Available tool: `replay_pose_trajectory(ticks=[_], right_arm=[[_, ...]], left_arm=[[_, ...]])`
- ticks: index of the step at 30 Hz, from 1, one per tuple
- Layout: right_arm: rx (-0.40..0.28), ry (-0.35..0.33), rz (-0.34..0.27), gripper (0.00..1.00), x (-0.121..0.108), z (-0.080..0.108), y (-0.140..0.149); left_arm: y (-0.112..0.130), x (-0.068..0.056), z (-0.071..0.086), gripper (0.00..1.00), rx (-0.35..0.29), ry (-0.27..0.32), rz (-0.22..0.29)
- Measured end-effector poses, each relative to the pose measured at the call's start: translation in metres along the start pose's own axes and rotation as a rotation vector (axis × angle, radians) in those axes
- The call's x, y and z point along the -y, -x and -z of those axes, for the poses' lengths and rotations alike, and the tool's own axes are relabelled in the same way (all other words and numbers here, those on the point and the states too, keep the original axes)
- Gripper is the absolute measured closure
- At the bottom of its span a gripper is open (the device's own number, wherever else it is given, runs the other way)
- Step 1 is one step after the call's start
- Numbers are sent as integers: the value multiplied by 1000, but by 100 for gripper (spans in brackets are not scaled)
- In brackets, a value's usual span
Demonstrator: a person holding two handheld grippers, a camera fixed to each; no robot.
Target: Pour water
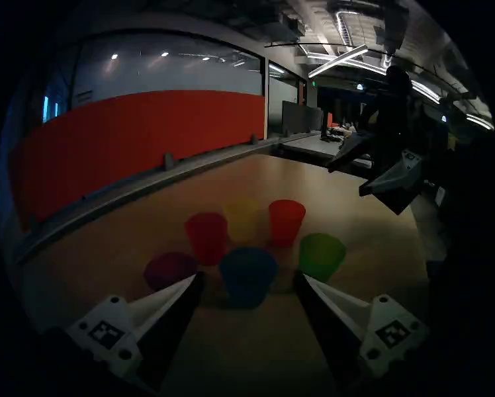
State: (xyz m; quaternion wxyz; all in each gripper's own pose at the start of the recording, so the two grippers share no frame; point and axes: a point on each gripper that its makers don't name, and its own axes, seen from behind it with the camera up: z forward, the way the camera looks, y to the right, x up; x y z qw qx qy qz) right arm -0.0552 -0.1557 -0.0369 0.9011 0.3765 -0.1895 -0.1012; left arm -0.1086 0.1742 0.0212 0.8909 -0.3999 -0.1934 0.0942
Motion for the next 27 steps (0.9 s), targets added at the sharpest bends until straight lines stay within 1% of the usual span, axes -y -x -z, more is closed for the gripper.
replay_pose_trajectory(ticks=[9, 16, 27], right_arm=[[13, -14, 5, 3, 6, -7, 10], [27, -23, 12, 3, 11, -14, 19], [36, -31, 13, 3, 15, -21, 23]], left_arm=[[14, -5, -12, 0, 40, 8, -24], [27, -6, -24, 0, 71, 15, -32], [41, -7, -46, 0, 108, 21, -49]])
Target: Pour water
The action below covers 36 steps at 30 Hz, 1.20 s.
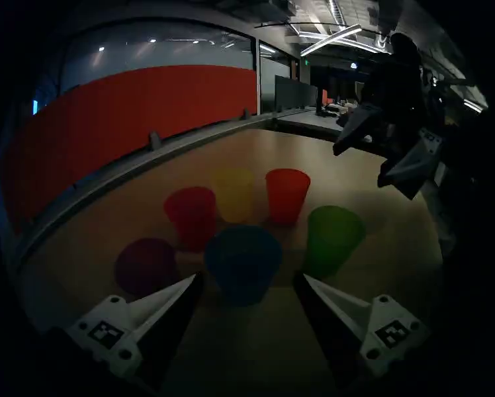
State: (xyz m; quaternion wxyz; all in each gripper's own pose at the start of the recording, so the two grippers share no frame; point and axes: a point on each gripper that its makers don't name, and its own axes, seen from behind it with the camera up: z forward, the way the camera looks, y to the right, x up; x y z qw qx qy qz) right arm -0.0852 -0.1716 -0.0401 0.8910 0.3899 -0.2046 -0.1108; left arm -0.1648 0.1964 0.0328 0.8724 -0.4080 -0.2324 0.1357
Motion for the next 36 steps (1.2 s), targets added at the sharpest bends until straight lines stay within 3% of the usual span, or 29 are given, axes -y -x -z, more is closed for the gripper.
replay_pose_trajectory(ticks=[20, 28, 36], right_arm=[[5, 6, -4, 4, -4, -1, 3], [7, 13, -3, 4, -6, 0, 5], [4, 13, -3, 4, -7, 0, 4]], left_arm=[[-5, 5, -32, 0, 14, 9, -10], [-7, 5, -34, 0, 22, 13, -9], [-6, 5, -34, 7, 29, 13, -11]])
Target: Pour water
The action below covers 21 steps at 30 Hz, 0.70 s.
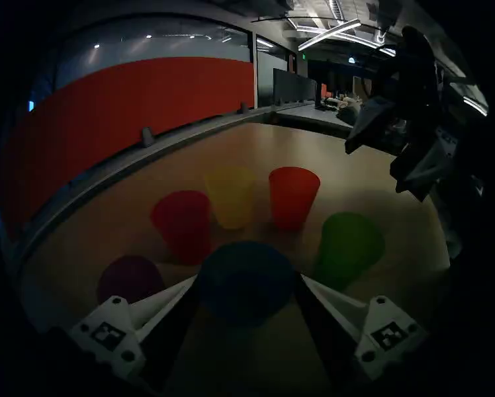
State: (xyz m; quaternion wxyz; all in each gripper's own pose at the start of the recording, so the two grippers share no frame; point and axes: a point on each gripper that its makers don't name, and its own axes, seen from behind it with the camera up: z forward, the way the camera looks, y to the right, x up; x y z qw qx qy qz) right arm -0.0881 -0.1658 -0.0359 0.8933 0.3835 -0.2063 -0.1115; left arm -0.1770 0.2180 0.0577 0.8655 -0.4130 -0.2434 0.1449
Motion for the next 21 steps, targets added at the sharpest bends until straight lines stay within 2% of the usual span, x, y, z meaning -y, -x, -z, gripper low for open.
replay_pose_trajectory(ticks=[2, 14, 21], right_arm=[[0, 1, 1, 4, 0, 0, 0], [0, 4, 1, 5, 0, 1, -1], [-1, 3, 2, 5, 1, 1, 0]], left_arm=[[0, 0, 0, 11, 1, 3, -1], [0, -3, 1, 11, 3, 13, -10], [-3, -2, 8, 11, -4, 3, -20]])
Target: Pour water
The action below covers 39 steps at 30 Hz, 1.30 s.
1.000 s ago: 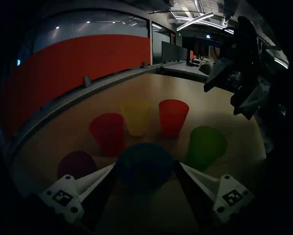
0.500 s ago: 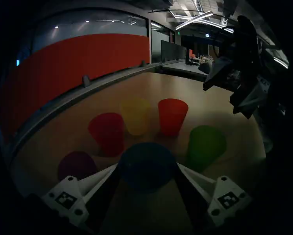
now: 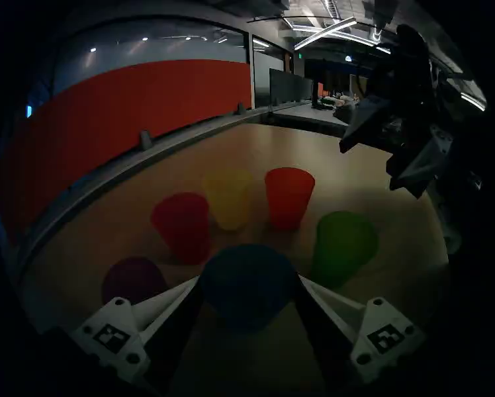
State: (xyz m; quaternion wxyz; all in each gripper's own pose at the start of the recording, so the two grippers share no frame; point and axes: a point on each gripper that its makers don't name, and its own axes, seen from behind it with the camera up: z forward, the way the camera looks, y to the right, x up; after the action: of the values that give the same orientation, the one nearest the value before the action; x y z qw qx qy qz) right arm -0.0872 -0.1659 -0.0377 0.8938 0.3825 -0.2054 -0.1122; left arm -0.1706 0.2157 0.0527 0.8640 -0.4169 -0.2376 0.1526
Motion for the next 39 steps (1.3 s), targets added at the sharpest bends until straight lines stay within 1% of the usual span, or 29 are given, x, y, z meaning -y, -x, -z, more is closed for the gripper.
replay_pose_trajectory(ticks=[3, 8, 14, 17, 26, 33, 39], right_arm=[[1, -2, 0, 5, 1, -1, 0], [1, -8, -1, 5, 4, -2, 1], [5, -14, 6, 5, 7, -5, 4], [10, -18, 8, 5, 8, -6, 6], [26, -40, 4, 5, 16, -12, 15], [46, -60, 14, 6, 24, -20, 24], [65, -77, 17, 6, 31, -27, 34]], left_arm=[[-3, 0, 4, 11, -10, -5, 1], [-12, 1, 13, 11, -43, -13, 16], [-28, 5, 23, 11, -87, -21, 39], [-36, 8, 28, 11, -107, -28, 43], [-56, 20, 44, 11, -153, -58, 37], [-67, 25, 52, 11, -179, -72, 30], [-74, 27, 58, 11, -197, -80, 25]])
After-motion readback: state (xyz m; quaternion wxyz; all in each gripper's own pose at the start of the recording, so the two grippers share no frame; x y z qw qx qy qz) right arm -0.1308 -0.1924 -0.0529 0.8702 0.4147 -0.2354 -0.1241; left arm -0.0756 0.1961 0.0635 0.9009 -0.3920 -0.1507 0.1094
